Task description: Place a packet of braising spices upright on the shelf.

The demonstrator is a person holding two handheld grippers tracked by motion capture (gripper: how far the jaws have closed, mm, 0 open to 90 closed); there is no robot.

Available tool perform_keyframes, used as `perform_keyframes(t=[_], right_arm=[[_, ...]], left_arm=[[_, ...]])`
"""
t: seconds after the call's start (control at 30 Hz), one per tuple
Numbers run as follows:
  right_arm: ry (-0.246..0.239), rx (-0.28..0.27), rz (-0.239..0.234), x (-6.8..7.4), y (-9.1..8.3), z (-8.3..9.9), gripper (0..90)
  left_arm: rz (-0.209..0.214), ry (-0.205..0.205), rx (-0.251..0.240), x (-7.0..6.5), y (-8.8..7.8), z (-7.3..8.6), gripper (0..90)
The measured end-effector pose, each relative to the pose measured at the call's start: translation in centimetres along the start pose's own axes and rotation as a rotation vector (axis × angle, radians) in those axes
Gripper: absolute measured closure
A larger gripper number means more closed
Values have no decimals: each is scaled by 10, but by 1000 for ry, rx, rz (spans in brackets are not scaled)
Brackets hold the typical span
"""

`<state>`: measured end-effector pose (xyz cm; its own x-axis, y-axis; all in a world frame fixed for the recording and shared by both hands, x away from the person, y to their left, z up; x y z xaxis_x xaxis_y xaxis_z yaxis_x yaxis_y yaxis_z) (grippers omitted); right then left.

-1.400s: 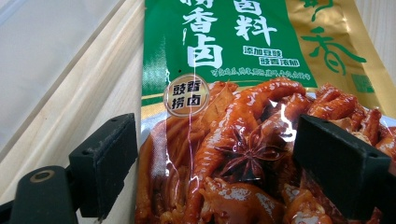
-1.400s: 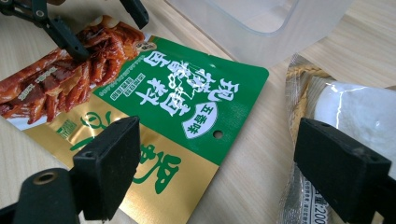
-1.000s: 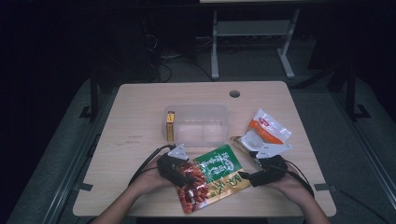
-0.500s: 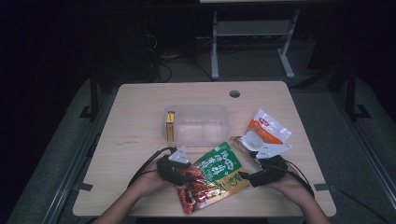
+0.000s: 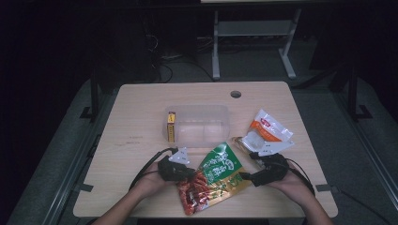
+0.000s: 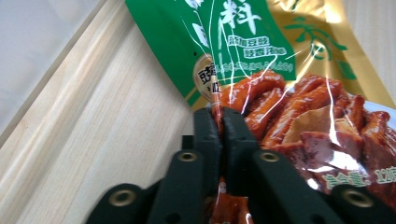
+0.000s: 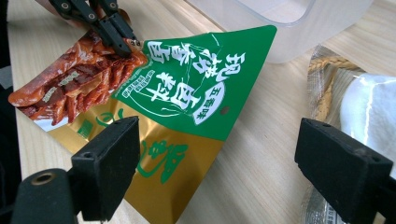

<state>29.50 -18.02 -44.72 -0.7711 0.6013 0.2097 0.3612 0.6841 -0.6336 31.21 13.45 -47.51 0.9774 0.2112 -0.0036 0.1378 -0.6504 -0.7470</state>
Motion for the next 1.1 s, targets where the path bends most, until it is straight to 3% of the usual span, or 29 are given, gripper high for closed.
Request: perform_keyframes(t=[0.17, 0.33, 0.4, 0.47, 0.6, 0.8, 1.1], right_arm=[[7, -10, -1, -2, 0, 0, 140], [30, -14, -35, 0, -5, -3, 150], [42, 1, -50, 2, -6, -4, 137], [51, 16, -123, 4, -7, -6, 150], [42, 9, -132, 7, -7, -7, 162], [69, -16, -170, 6, -8, -13, 262], [37, -8, -232, 7, 6, -42, 450]], left_arm=[[18, 7, -11, 0, -2, -1, 896], [18, 8, -50, 0, -11, -4, 898], [14, 11, -61, 0, -16, -5, 898], [11, 17, -74, -1, -20, -5, 898], [13, 22, -101, -1, -30, -5, 898], [18, 44, -131, 1, -46, -1, 897], [-1, 54, -164, 1, -59, 4, 897]])
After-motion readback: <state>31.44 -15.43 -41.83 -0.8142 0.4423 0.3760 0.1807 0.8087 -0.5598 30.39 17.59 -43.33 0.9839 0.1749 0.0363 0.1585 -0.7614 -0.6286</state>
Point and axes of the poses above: each handheld gripper's, and its own axes: y roughly forward along the jaws, z roughly out of its underside, x roughly to its left, the point moved 2 cm from there along y, roughly forward along the jaws, and after that the axes turned 5 degrees about y, right-handed, at the moved point
